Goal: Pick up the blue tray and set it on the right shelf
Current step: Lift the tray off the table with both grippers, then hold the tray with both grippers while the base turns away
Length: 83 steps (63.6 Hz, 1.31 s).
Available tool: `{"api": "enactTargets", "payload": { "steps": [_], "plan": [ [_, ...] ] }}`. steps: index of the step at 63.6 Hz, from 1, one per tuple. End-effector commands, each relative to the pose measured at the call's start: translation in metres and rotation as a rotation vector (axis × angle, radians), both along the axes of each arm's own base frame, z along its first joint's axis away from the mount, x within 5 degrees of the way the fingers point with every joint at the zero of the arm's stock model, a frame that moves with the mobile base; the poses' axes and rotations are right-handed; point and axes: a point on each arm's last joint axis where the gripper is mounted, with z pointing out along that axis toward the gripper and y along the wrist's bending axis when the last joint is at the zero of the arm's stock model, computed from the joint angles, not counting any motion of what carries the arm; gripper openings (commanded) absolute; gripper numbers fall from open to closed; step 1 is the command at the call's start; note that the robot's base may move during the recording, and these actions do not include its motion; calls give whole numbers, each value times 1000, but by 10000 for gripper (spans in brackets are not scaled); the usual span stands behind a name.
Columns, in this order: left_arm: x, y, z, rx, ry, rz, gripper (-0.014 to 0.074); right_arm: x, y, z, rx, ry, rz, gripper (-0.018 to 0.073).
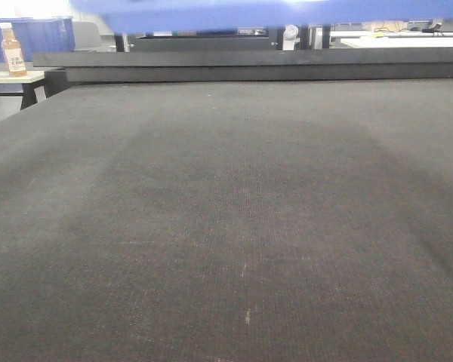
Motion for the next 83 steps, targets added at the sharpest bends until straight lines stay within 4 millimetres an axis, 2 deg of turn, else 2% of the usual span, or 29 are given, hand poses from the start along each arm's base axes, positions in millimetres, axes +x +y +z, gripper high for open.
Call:
{"api": "enactTargets", "payload": {
  "steps": [1,10,19,30,38,44,57,83],
  "plan": [
    [-25,12,33,7,-40,3,-40,-19,-5,33,15,-132,12,58],
    [-35,18,47,-16,-72,3,-40,-29,-4,34,10,-100,22,58],
    [-46,28,61,-24,-117,13,-40,-31,10,36,21,-127,77,58],
    [-55,34,71,-34,-144,7,-40,-32,23,38,59,-152,96,58],
    [-61,35,75,-48,-150,-24,-40,-33,25,37,64,-146,104,58],
    [-65,38,74,-43,-145,-23,-40,-36,25,39,66,-147,104,58],
    [-65,35,57,-23,-80,-33,-40,-46,21,49,80,-190,105,58],
    [-63,32,53,-33,-60,-42,-48,-52,18,52,84,-200,104,58]
  ]
}}
